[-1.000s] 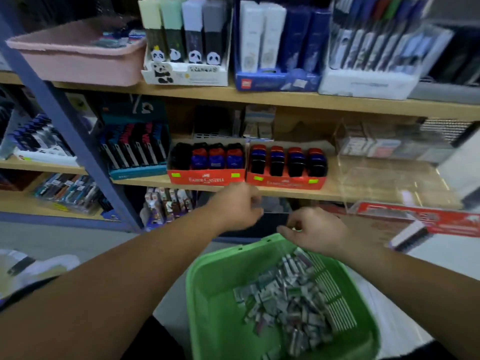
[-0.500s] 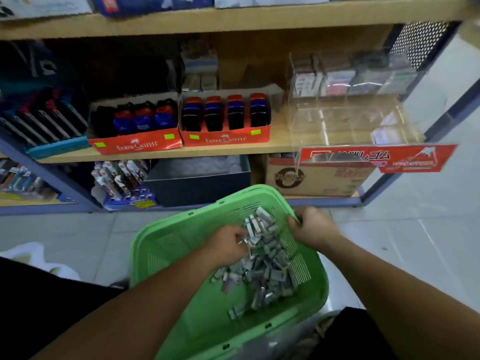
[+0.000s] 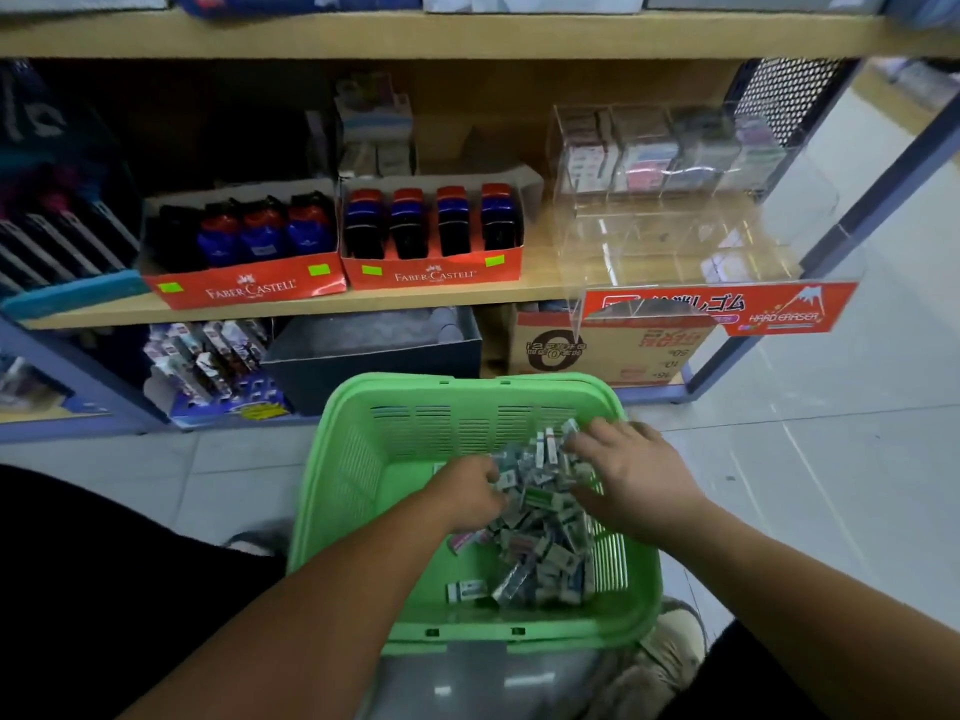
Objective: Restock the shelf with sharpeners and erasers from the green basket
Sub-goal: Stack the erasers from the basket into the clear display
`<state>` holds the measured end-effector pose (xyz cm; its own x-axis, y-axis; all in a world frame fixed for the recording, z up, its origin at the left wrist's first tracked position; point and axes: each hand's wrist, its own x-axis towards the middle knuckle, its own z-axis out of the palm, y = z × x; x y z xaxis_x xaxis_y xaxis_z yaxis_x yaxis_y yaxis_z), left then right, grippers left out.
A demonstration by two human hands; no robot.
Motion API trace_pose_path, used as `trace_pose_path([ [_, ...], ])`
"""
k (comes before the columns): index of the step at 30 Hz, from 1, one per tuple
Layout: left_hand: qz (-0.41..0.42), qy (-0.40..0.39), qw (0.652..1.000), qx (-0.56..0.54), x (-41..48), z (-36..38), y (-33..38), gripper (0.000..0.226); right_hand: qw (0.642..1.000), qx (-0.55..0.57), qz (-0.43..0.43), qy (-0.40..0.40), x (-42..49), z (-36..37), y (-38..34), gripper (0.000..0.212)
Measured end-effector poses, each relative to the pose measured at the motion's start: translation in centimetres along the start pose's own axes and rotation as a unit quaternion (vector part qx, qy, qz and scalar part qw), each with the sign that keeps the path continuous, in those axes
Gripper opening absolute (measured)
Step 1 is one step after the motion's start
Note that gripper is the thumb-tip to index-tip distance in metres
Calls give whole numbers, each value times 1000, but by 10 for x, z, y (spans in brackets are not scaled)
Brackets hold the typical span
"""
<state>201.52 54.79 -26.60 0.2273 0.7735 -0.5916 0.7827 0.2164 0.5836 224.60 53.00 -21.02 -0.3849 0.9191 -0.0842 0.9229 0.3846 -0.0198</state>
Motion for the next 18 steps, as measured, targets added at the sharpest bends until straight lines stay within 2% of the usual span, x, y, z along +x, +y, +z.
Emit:
trace_pose_path([
  [2, -6, 1, 1000, -6, 5, 0, -1, 39, 997, -51, -36, -40, 14, -1, -3, 40],
  [4, -11, 5, 1000, -27, 10, 1, 0, 41, 995, -49, -57, -68, 31, -4, -6, 44],
  [7, -10, -3, 999, -47, 16, 6, 0, 29, 981, 5, -38, -190, 53, 2, -7, 76],
  [10, -11, -11, 999, -42, 28, 10, -6, 24, 962, -60, -69, -256, 68, 21, -4, 97],
  [13, -31, -10, 999, -23, 37, 10, -21, 28, 949, -121, -89, -276, 78, 40, -6, 100],
  [16, -55, -5, 998, -35, 40, 11, -38, 28, 940, -195, -104, -258, 80, 55, -17, 92],
  [18, -74, -8, 995, -59, 40, 15, -43, 29, 943, -184, -101, -259, 82, 61, -21, 96],
])
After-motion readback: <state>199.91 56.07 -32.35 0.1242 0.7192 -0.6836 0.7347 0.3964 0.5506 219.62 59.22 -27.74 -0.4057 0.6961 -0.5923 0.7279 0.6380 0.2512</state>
